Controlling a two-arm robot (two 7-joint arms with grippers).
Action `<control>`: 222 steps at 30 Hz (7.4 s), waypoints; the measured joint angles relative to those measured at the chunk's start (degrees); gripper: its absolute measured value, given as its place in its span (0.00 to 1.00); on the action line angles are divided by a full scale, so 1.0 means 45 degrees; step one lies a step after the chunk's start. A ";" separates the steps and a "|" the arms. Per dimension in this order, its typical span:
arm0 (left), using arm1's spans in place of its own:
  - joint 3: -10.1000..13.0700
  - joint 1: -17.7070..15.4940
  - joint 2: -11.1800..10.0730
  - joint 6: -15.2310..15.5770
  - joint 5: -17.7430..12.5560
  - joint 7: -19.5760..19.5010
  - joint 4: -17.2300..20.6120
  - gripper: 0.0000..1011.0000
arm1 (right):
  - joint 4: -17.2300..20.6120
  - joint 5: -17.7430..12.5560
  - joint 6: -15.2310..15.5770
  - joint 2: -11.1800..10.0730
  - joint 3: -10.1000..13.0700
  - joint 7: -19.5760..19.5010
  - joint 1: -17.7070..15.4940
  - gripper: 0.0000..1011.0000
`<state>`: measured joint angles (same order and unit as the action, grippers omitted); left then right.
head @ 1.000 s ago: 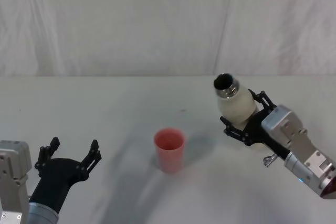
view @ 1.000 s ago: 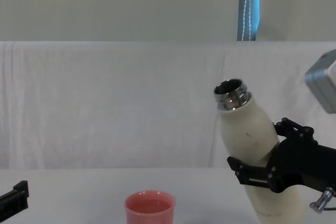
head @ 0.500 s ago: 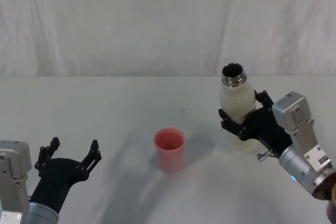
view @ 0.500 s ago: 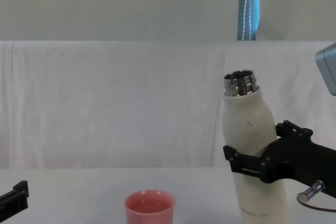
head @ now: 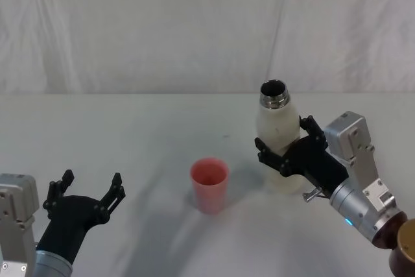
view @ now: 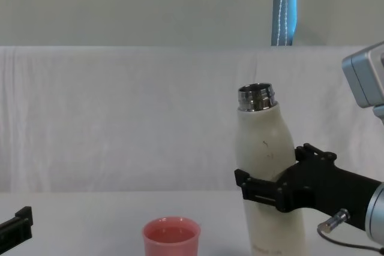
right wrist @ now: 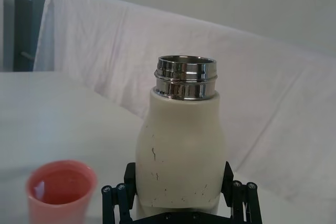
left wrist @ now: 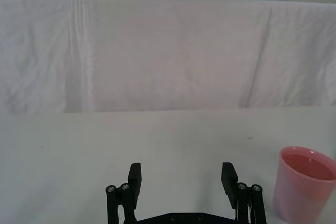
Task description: Grasp the thermos with one hand and pour water into the cup lid.
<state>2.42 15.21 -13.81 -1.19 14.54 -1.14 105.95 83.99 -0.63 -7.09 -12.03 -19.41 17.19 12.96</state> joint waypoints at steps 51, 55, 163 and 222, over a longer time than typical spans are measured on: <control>0.0000 0.0000 0.0000 0.0000 0.0000 0.0000 0.0000 0.99 | -0.0333 -0.1799 0.0650 0.0446 0.0430 -0.0378 -0.0199 0.95; 0.0000 0.0000 0.0000 0.0000 0.0000 0.0000 0.0000 0.99 | -0.0626 -0.1784 0.0496 0.0523 0.0415 -0.0376 0.0028 0.95; 0.0000 0.0000 0.0000 0.0000 0.0000 0.0000 0.0000 0.99 | -0.2542 -0.0997 0.0061 0.1164 0.0729 -0.0836 0.1148 0.99; 0.0000 0.0000 0.0000 0.0000 0.0000 -0.0001 0.0000 0.99 | -0.0780 -0.2183 0.1713 0.0420 0.1261 -0.0474 -0.0077 0.99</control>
<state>2.41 15.21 -13.81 -1.19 14.54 -1.14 105.95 80.48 -10.45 0.62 -10.14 -13.74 15.05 12.61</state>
